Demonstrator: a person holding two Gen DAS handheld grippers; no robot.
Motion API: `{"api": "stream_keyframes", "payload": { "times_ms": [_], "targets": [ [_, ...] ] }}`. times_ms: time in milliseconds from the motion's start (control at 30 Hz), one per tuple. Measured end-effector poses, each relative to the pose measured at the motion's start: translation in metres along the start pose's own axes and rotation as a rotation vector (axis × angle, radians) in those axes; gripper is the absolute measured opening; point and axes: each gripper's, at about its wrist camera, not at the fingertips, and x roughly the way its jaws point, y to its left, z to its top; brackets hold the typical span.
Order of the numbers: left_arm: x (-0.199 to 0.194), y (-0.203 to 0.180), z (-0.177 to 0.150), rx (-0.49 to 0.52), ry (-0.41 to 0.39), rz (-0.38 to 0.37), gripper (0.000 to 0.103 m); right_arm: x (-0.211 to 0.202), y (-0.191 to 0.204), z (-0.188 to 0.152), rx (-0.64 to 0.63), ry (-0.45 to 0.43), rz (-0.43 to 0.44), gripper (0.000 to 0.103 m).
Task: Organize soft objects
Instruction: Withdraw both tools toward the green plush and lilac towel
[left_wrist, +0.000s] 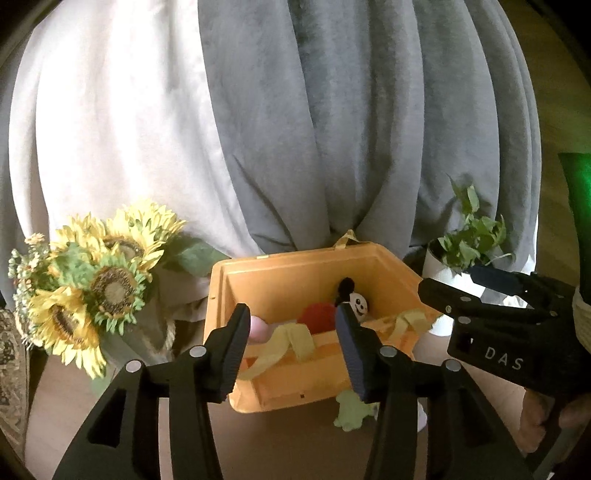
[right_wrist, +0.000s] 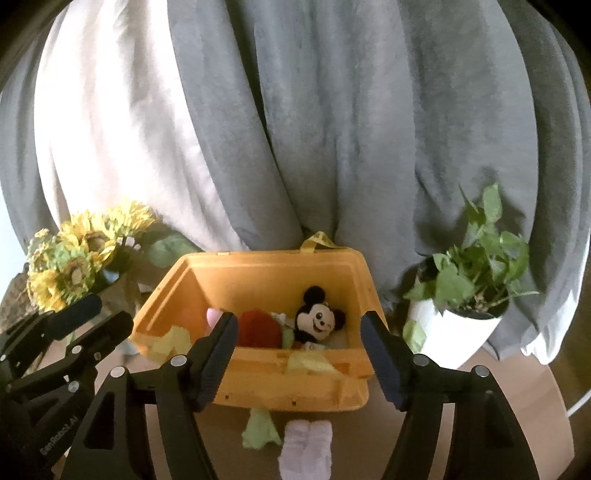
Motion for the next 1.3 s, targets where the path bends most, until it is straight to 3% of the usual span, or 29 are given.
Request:
{"api": "stream_keyframes", "payload": {
  "times_ms": [267, 467, 867, 1300],
  "targets": [
    [-0.016, -0.007, -0.017, 0.021, 0.011, 0.003, 0.065, -0.018, -0.003, -0.025, 0.012, 0.031, -0.012, 0.08],
    [-0.019, -0.011, -0.031, 0.033, 0.037, 0.005, 0.071, -0.025, -0.005, -0.041, 0.011, 0.053, -0.022, 0.084],
    [-0.001, -0.018, -0.065, 0.067, 0.131, -0.016, 0.075, -0.019, -0.012, -0.074, 0.034, 0.128, -0.036, 0.085],
    [0.038, -0.022, -0.097, 0.113, 0.2, -0.069, 0.075, 0.018, -0.017, -0.108, 0.073, 0.267, -0.036, 0.085]
  ]
}}
